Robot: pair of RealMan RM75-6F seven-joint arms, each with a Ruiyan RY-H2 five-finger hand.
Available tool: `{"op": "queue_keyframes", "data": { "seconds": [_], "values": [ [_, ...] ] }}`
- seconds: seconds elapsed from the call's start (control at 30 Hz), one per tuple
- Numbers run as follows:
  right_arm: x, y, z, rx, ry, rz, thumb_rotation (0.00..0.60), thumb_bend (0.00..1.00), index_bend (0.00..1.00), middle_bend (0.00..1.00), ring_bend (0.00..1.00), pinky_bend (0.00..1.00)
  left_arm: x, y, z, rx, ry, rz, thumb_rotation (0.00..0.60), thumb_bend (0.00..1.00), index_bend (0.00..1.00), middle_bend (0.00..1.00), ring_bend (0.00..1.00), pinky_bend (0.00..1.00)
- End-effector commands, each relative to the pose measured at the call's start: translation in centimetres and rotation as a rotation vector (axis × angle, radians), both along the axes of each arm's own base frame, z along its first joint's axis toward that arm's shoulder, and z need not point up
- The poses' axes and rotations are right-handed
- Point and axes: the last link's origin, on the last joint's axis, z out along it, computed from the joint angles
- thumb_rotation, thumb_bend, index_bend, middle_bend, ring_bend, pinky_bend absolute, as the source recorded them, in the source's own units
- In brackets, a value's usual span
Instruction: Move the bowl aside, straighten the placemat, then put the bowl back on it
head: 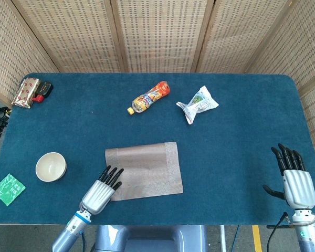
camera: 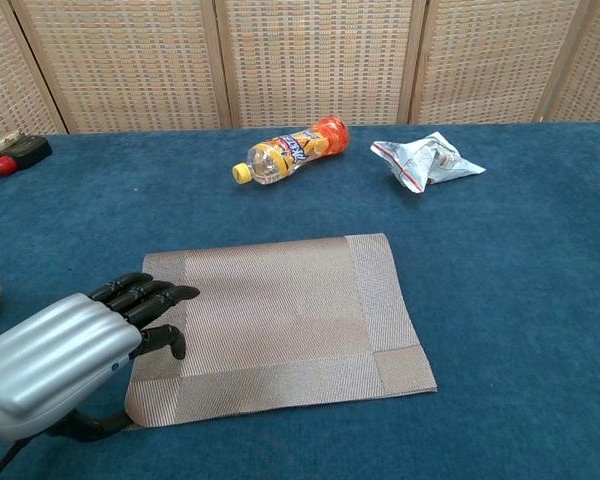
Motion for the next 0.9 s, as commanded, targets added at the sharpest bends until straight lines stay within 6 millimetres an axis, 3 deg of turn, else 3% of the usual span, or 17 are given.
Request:
{"op": "queue_keyframes", "data": {
  "seconds": [0.03,0.5,0.9],
  "values": [
    [0.01,0.0,-0.01,0.001,-0.002,0.0,0.6,0.15,0.0,0.0,0.0,0.0,0.09,0.03,-0.16,-0.003,-0.004,0.002,0.6,0.33,0.35,0.0,0.0,0.0],
    [0.0,0.0,-0.02,0.007,-0.006,-0.001,0.6,0.15,0.0,0.0,0.0,0.0,0.31,0.27,-0.51,-0.006,-0.021,0.005,0.6,0.44,0.49,0.0,0.0,0.0],
    [0.01,0.01,-0.06,0.01,-0.006,0.0,0.6,0.15,0.0,0.0,0.0,0.0,0.2,0.41,-0.27,-0.012,-0.031,0.016,0.6,0.53,0.54,0.0,0.0,0.0]
  ]
}}
